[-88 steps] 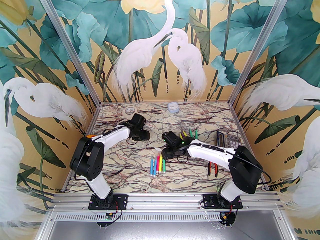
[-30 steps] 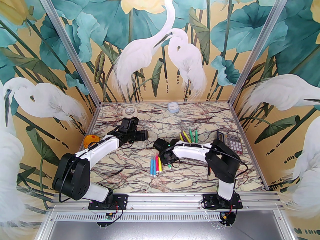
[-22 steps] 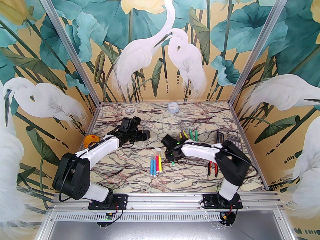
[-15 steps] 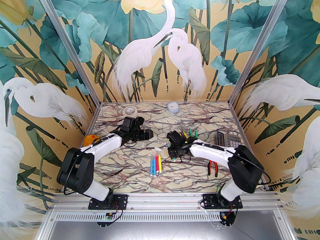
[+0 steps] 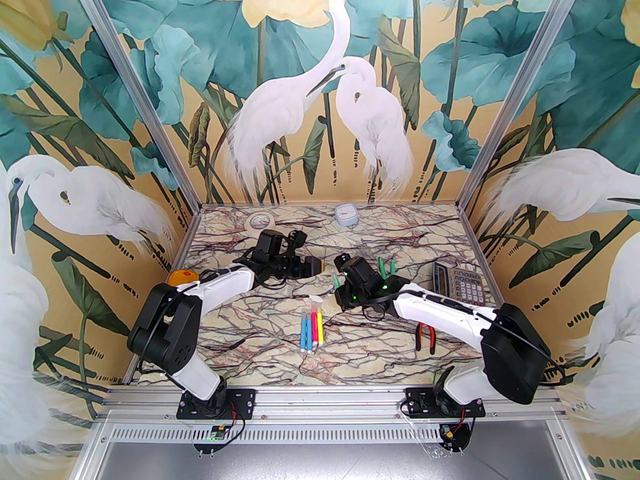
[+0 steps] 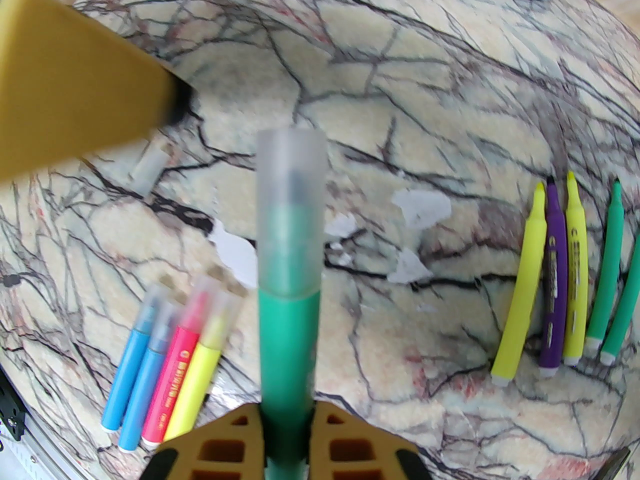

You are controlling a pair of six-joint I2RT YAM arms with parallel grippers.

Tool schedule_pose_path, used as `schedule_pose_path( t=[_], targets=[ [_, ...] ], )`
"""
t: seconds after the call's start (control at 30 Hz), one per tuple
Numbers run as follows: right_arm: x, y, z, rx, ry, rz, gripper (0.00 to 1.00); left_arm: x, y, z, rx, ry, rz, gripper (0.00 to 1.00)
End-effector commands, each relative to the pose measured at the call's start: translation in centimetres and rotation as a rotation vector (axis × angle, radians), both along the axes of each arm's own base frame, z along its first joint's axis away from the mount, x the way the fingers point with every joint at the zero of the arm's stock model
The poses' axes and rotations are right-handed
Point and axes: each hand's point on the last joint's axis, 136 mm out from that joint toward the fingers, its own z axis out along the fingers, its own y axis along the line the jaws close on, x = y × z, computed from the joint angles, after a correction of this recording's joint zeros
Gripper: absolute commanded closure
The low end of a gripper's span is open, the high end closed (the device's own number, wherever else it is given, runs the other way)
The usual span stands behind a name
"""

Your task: Open the pen caps

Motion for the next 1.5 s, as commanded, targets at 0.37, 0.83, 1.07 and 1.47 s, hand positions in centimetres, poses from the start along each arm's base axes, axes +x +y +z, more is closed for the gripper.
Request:
schedule_pose_path(
  t=[0.37,0.83,1.07,1.47],
  targets=[
    [0.9,1.3,2.3,0.063,-0.078,0.038,0.90,-0.8,-3.2,1.9,-0.103,-0.031,-0.114,0.42],
    [1.1,1.4,2.9,0.083,-0.103,0.042,0.90,-0.8,-3.8,1.9,-0.121,-0.017,-0.122,0.69],
    [1.3,1.1,3.3,0.082,-0.125,0.032,0.89,-0.8,-3.8,1.8,-0.124,-0.010,-0.121,0.82],
    [1.3,1.4,1.5,0.076,-0.102,0.026,0.59,-0.8,-4.0,2.5,-0.144,-0.001,-0.122,0.92]
  ],
)
